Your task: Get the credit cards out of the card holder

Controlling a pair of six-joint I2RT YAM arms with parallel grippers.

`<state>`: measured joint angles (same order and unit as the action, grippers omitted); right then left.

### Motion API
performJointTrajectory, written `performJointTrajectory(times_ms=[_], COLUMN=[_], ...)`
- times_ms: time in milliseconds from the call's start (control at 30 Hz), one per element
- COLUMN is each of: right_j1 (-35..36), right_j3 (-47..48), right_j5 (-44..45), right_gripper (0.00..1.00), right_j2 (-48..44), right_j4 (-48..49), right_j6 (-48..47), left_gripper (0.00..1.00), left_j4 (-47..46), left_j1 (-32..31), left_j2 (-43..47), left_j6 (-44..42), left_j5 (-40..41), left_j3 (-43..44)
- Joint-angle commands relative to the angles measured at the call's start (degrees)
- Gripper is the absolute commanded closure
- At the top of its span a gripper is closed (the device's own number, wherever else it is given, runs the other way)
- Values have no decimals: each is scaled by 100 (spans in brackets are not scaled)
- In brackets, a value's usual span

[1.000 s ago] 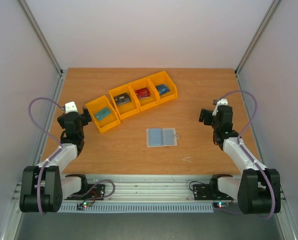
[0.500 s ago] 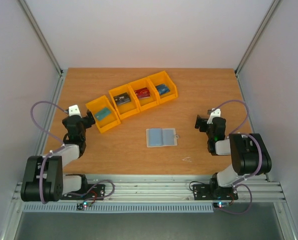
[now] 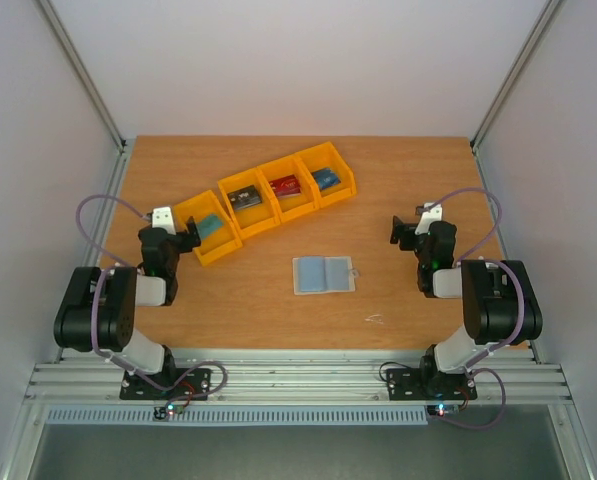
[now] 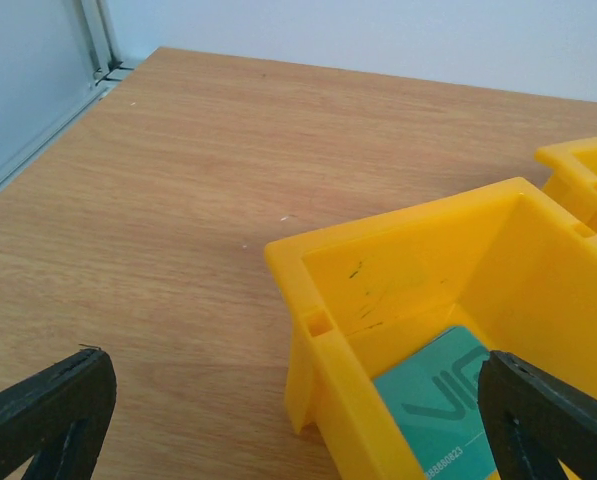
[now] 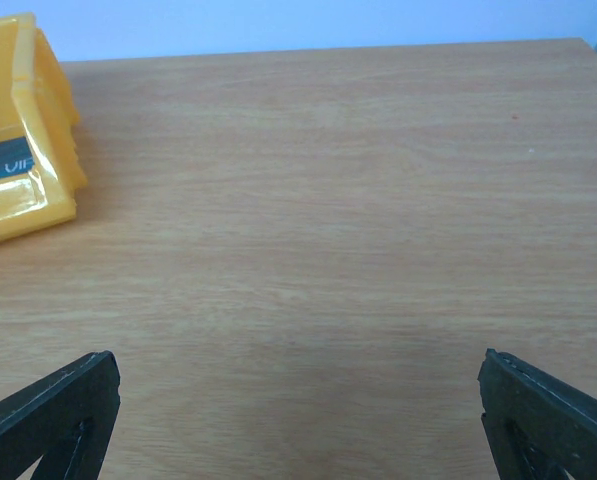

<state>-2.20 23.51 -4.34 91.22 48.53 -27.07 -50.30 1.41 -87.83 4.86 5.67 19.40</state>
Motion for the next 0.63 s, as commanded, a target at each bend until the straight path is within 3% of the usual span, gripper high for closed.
performJointTrajectory(times_ms=[0, 600], right_j1=[-35, -35], right_j3=[85, 95], right_j5=[147, 147], right_gripper=[2, 2], right_j2=[-12, -7], right_j4=[-138, -151], right_j6=[84, 81], left_gripper=[1, 1], left_j4=[-644, -307], left_j1=[-26, -36], left_j2=[-143, -158], left_j6=[-202, -326], left_j5=[-78, -330], left_j3=[86, 257])
